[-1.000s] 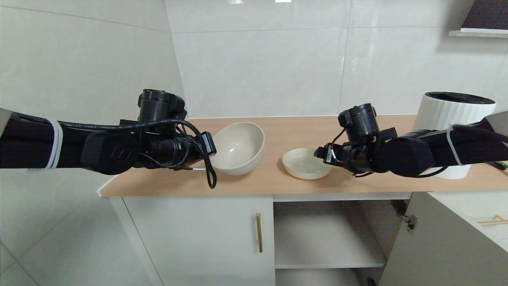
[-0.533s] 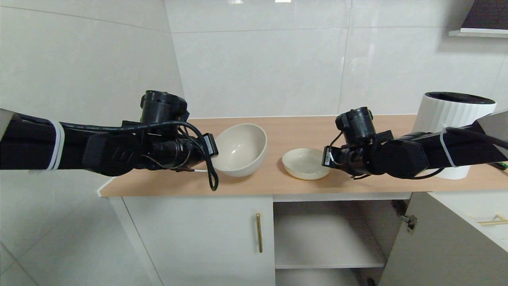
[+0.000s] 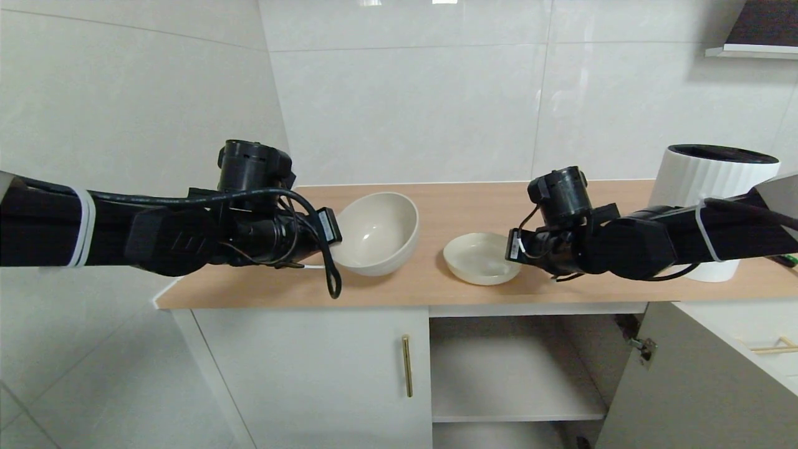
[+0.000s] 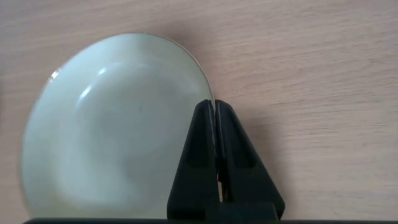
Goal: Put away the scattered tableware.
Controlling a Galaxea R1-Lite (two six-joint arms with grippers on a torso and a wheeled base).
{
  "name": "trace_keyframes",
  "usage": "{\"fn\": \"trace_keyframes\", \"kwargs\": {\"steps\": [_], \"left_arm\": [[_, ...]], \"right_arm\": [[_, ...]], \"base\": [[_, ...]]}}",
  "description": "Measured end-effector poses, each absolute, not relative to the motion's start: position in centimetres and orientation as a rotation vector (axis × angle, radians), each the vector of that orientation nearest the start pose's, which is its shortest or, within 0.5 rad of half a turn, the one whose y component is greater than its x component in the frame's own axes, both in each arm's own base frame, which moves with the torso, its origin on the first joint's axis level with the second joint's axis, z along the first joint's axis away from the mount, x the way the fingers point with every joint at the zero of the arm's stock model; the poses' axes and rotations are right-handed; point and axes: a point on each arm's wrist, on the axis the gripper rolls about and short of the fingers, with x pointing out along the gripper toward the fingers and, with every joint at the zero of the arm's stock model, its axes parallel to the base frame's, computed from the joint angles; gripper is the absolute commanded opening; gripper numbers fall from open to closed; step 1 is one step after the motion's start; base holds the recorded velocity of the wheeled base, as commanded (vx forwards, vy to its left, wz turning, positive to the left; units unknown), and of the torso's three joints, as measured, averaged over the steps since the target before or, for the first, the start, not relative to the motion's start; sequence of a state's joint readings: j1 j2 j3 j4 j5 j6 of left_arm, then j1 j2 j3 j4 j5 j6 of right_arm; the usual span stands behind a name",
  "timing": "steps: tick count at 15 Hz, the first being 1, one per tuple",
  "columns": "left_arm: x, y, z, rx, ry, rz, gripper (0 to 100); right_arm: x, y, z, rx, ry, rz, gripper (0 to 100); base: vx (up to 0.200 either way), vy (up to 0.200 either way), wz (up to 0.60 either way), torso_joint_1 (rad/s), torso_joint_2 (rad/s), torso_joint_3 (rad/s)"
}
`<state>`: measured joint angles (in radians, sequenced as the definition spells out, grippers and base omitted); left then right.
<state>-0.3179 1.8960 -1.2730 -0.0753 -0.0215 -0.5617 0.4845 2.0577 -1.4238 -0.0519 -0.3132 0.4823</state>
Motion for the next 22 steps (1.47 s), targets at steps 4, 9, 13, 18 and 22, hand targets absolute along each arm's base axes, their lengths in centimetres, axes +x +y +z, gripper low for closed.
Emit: {"fn": "trace_keyframes", "kwargs": {"steps": [4,9,13,18,22], "left_arm": [[33.2,-11.1,20.3,-0.474,0.623,-0.249,0],[28.4,-9.7,21.2,-0.406,0.631,-0.375,0],[24.7,-8.7,21.9,-0.408,0.628,-0.463,0],[21.0,-8.0,22.4,-0.410,0.606,-0.519,0],[20.6,-8.5,21.9,-0.401,0.628,-0.539,0]], "right_arm": [[34.5,17.5,19.0,0.267,0.573,0.078,0],[29.0,14.9,22.1,0.317,0.647,0.212,0],[25.3,13.1,22.2,0.325,0.700,0.268,0],[22.4,11.6,21.5,0.318,0.717,0.270,0],[21.2,10.9,21.0,0.308,0.729,0.265,0]], "base": [[0.000,0.000,0.00,0.000,0.00,0.000],[0.000,0.000,0.00,0.000,0.00,0.000],[0.000,0.000,0.00,0.000,0.00,0.000],[0.000,0.000,0.00,0.000,0.00,0.000],[0.000,0.000,0.00,0.000,0.00,0.000]]}}
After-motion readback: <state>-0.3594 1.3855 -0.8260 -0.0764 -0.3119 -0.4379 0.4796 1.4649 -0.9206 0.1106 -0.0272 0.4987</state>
